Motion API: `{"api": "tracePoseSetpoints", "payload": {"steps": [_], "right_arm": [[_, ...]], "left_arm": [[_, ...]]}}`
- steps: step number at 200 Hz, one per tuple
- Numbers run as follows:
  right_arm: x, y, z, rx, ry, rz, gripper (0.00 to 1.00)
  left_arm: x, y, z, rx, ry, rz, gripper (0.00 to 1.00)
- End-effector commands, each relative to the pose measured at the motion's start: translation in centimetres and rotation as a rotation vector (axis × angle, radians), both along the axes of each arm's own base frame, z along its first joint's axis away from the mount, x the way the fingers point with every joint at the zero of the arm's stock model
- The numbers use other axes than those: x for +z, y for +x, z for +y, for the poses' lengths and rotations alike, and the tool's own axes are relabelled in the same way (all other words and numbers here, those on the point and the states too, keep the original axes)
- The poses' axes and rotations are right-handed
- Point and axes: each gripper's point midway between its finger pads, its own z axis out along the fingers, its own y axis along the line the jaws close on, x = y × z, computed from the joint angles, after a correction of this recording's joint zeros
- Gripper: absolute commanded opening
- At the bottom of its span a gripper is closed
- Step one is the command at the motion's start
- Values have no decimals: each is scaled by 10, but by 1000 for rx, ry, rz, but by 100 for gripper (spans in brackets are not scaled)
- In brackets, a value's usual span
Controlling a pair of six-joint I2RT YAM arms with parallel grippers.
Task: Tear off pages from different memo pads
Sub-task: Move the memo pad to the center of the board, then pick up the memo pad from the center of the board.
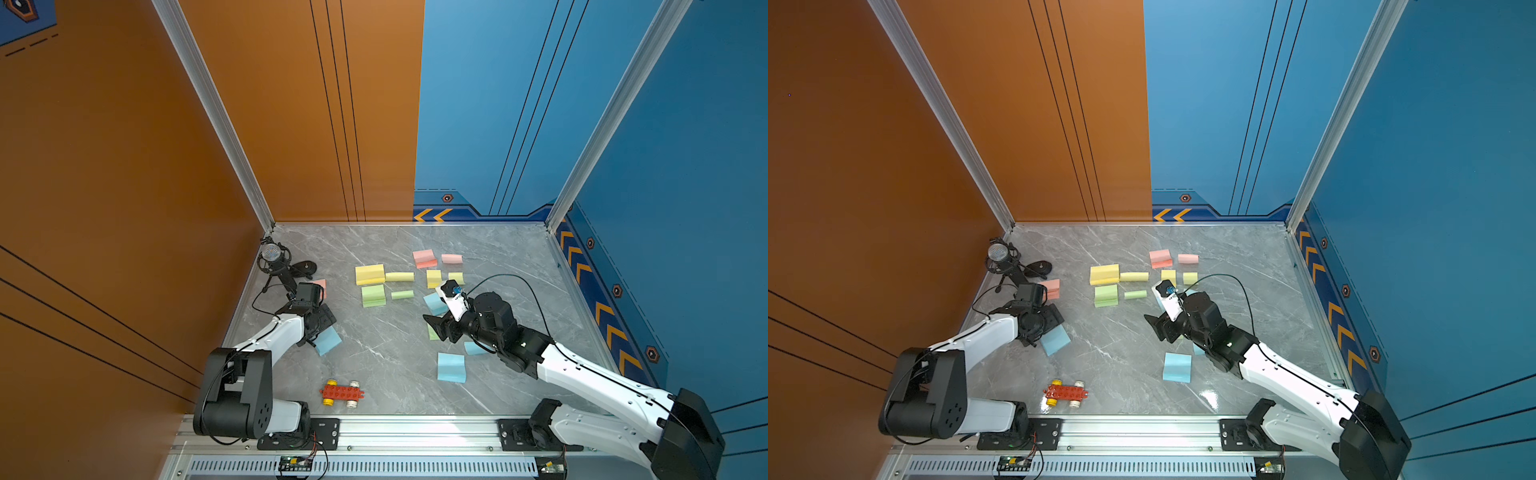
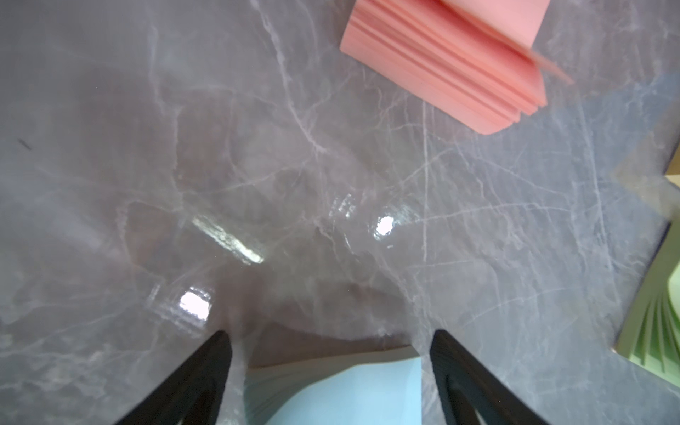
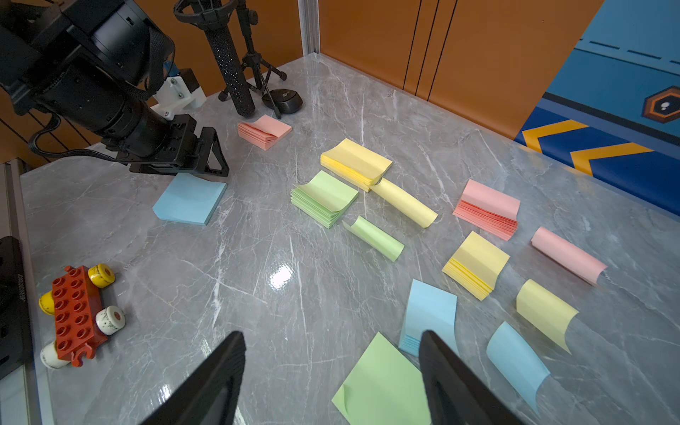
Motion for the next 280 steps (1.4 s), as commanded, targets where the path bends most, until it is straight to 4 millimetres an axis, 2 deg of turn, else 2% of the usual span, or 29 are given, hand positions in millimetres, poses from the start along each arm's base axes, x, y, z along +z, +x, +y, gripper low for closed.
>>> {"api": "tracePoseSetpoints", "payload": {"steps": [1,26,67,83,93,116,142,160,178,217,250,280], "right_arm": [[0,-2,0,5,19,0,77],[-5,-1,0,1,4,11,77],[-6,4,-8,-40,-16,-1,77],[-7,7,-16,-93,-8,12,77],[-11,12,-24,-153,0,47,76],[-26,18,-41,-277,-16,165,74],[-42,11,-47,-301,-44,237,72],[-51,8,-50,-305,-61,252,72],[-58,6,-51,-299,-80,260,72],[-72,4,-52,-282,-133,266,72],[-73,5,-52,-278,-146,261,73],[-73,7,-51,-283,-151,265,73]], "left_arm": [[-13,-25,-24,-74,-54,63,82],[-13,-37,-60,-142,-79,53,81],[11,-45,-158,-378,-129,4,82],[21,-46,-179,-444,-124,-24,82],[23,-43,-180,-466,-105,-33,81],[16,-38,-169,-497,-67,-4,78],[9,-39,-182,-648,-72,41,75],[13,-44,-183,-693,-79,27,74],[16,-51,-172,-681,-81,5,82],[17,-78,-141,-566,-202,-33,82],[9,-101,-142,-568,-276,-20,77],[1,-106,-139,-579,-266,3,76]]}}
